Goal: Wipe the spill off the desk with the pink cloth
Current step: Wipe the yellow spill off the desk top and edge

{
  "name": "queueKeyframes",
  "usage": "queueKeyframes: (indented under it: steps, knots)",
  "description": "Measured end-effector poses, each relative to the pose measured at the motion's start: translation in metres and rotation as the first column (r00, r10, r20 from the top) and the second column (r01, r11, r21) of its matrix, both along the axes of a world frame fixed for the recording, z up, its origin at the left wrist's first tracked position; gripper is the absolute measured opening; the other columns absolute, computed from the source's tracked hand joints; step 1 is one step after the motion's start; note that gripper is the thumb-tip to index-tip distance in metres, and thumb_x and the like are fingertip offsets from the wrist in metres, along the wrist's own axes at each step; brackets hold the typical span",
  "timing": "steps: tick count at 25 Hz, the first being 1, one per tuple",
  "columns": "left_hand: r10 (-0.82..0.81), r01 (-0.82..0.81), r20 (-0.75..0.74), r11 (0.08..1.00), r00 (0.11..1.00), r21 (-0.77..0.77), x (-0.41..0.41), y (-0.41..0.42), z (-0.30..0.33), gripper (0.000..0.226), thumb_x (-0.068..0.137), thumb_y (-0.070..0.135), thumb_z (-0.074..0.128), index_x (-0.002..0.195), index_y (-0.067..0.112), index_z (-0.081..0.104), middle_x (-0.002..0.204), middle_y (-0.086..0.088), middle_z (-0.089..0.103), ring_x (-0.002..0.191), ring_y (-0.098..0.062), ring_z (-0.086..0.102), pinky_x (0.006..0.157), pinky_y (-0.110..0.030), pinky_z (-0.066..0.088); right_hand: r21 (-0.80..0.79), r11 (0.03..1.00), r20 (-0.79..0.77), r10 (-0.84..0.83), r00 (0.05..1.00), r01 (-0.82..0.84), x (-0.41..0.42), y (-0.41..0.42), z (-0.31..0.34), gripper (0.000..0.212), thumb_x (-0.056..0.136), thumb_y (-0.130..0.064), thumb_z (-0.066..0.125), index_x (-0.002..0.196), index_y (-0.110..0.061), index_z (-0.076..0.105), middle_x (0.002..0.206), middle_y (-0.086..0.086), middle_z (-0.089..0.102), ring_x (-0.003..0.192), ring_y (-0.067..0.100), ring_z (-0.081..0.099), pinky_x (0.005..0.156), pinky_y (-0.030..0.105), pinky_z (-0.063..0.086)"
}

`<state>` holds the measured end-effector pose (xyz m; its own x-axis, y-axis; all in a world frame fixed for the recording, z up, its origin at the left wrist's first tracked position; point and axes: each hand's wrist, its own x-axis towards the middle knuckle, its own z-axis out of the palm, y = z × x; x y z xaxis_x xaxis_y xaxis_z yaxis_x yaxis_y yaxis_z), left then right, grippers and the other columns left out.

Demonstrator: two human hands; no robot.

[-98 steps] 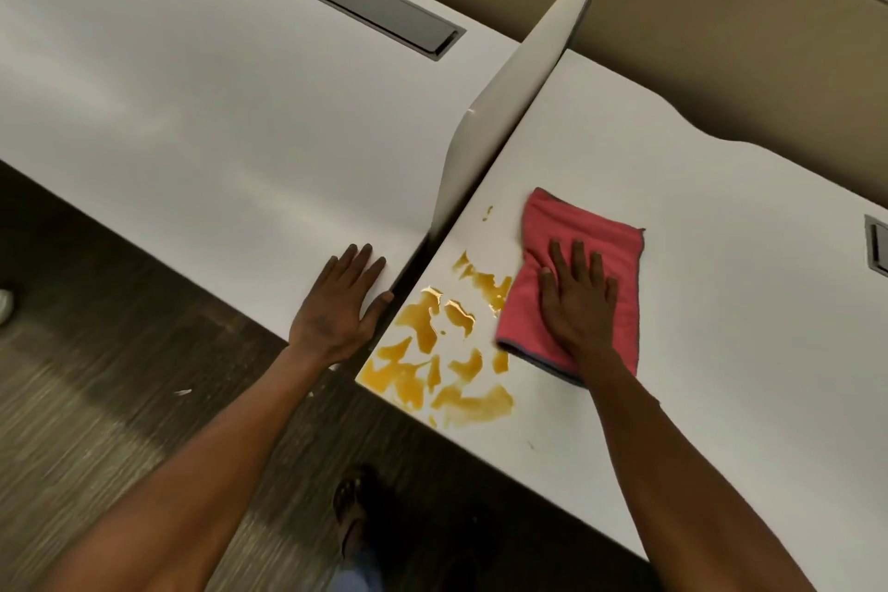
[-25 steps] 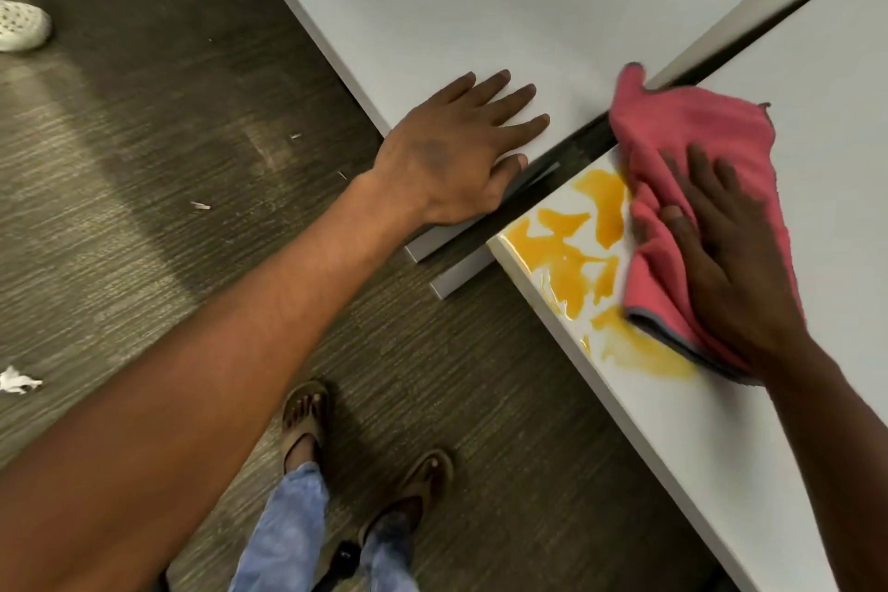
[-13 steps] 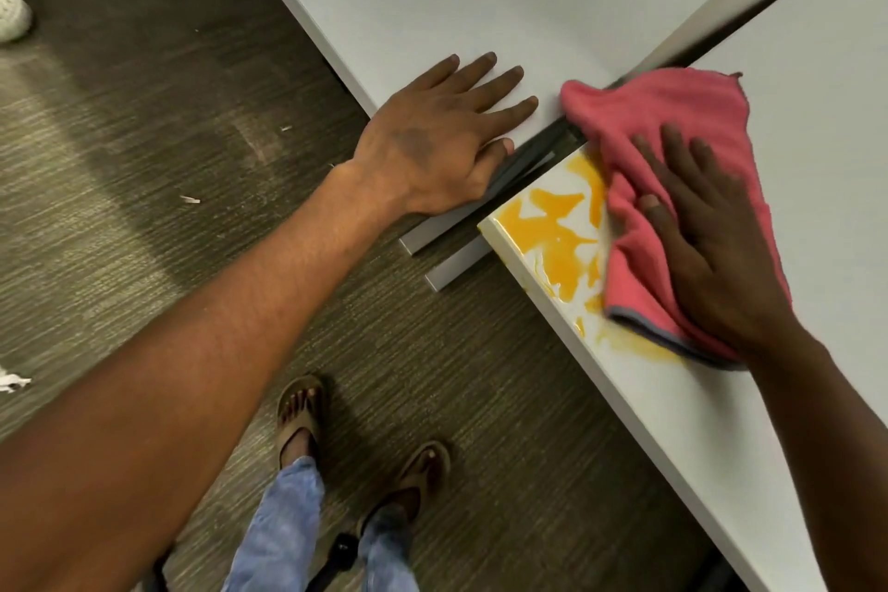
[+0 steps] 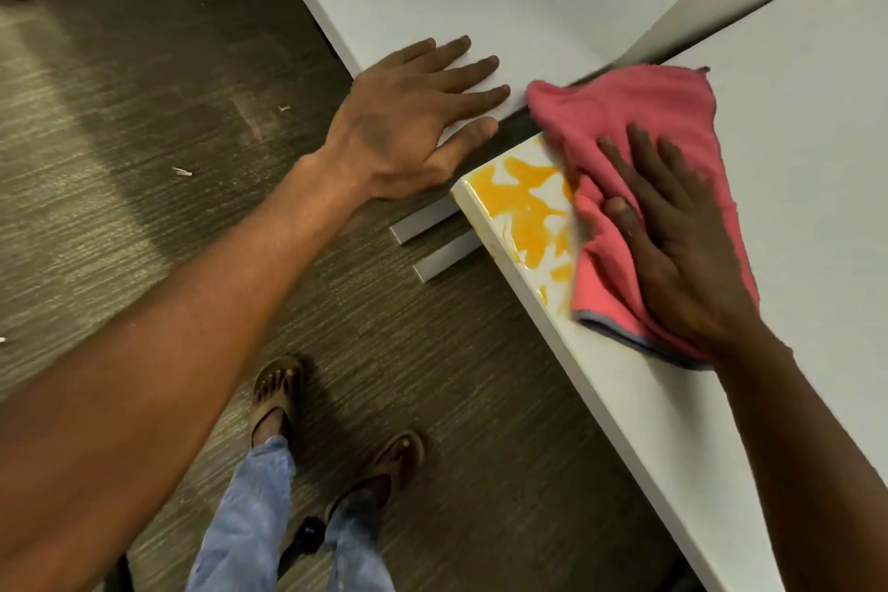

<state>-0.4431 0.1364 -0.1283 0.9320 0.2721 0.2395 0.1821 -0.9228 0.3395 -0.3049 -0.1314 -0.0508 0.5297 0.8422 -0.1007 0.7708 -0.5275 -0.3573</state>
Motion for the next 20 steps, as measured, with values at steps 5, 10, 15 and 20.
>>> queueKeyframes:
  steps: [5, 10, 15, 20]
  knots:
    - [0.069, -0.065, 0.08, 0.997, 0.994, -0.05, -0.002, -0.008, -0.003, 0.059, 0.106, 0.054, 0.014, 0.144, 0.033, 0.054, 0.155, 0.008, 0.047, 0.152, -0.018, 0.03, 0.125, -0.043, 0.022, -0.044, 0.994, 0.049, -0.096, 0.994, 0.098, -0.026, -0.036, -0.005, 0.057, 0.106, -0.049, 0.025, 0.162, -0.046, 0.01, 0.174, -0.014, 0.003, 0.162, 0.01, -0.002, 0.131, 0.051, 0.002]
    - [0.105, -0.096, 0.138, 0.993, 0.985, -0.075, 0.002, -0.01, -0.006, 0.051, 0.109, 0.048, 0.021, 0.141, 0.032, 0.057, 0.151, 0.007, 0.051, 0.15, -0.018, 0.034, 0.123, -0.043, 0.025, -0.015, 0.984, 0.071, -0.178, 0.981, 0.179, -0.04, -0.018, -0.01, 0.057, 0.103, -0.059, 0.017, 0.159, -0.054, 0.01, 0.174, -0.015, 0.004, 0.162, 0.012, -0.002, 0.132, 0.049, 0.001]
    - [0.082, -0.072, 0.162, 0.995, 0.983, -0.07, 0.001, -0.008, -0.01, 0.055, 0.109, 0.051, 0.018, 0.14, 0.03, 0.058, 0.15, 0.005, 0.052, 0.149, -0.019, 0.035, 0.122, -0.046, 0.028, -0.015, 0.969, 0.073, -0.243, 0.967, 0.245, -0.008, 0.027, -0.008, 0.052, 0.112, -0.047, 0.024, 0.163, -0.046, 0.015, 0.175, -0.009, 0.008, 0.163, 0.018, 0.002, 0.131, 0.052, 0.004]
    - [0.07, -0.062, 0.115, 0.995, 0.991, -0.073, -0.002, -0.006, -0.002, 0.06, 0.106, 0.054, 0.014, 0.143, 0.031, 0.055, 0.153, 0.005, 0.049, 0.151, -0.019, 0.032, 0.123, -0.045, 0.026, 0.028, 1.0, 0.048, 0.0, 0.999, -0.001, -0.043, -0.005, -0.008, 0.052, 0.109, -0.048, 0.026, 0.157, -0.058, 0.009, 0.173, -0.02, 0.008, 0.161, 0.007, 0.001, 0.131, 0.043, 0.003]
